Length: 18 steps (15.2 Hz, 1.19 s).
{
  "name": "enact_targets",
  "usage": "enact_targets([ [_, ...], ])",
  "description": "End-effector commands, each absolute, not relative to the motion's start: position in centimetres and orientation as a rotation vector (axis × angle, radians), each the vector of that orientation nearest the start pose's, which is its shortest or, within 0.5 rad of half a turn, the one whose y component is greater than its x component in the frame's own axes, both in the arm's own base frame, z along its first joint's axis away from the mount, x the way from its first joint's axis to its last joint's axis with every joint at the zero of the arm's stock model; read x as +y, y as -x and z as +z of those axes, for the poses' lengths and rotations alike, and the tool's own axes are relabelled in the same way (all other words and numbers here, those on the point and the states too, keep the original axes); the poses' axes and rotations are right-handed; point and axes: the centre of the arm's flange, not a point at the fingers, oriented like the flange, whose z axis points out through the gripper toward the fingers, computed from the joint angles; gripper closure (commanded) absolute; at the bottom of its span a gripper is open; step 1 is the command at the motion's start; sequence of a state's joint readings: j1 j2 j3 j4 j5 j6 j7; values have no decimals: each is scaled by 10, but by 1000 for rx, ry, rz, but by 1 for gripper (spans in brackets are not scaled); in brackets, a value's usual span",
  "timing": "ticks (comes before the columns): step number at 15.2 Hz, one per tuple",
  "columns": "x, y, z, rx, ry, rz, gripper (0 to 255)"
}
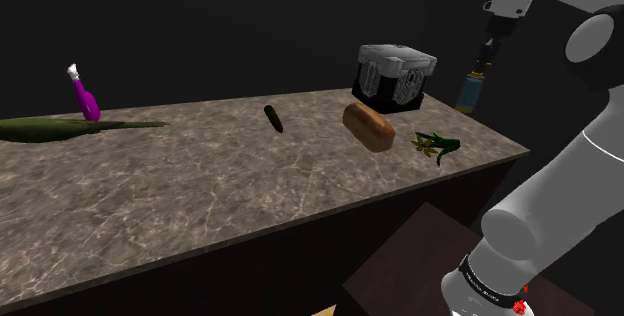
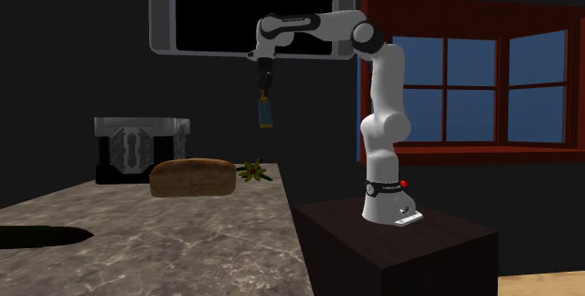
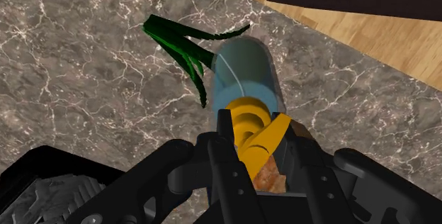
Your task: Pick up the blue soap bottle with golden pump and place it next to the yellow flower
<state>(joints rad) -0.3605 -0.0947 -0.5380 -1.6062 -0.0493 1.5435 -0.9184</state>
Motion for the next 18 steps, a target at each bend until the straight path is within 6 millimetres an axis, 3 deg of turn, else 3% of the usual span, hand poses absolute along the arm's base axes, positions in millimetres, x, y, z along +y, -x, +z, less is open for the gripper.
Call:
enact_targets([
  [1,-451,-299,649,-34,3157,-16,255],
  [14,-610,-236,649,-34,3157,-16,255],
  [18,-610,-236,628,-34,3157,-16,255],
])
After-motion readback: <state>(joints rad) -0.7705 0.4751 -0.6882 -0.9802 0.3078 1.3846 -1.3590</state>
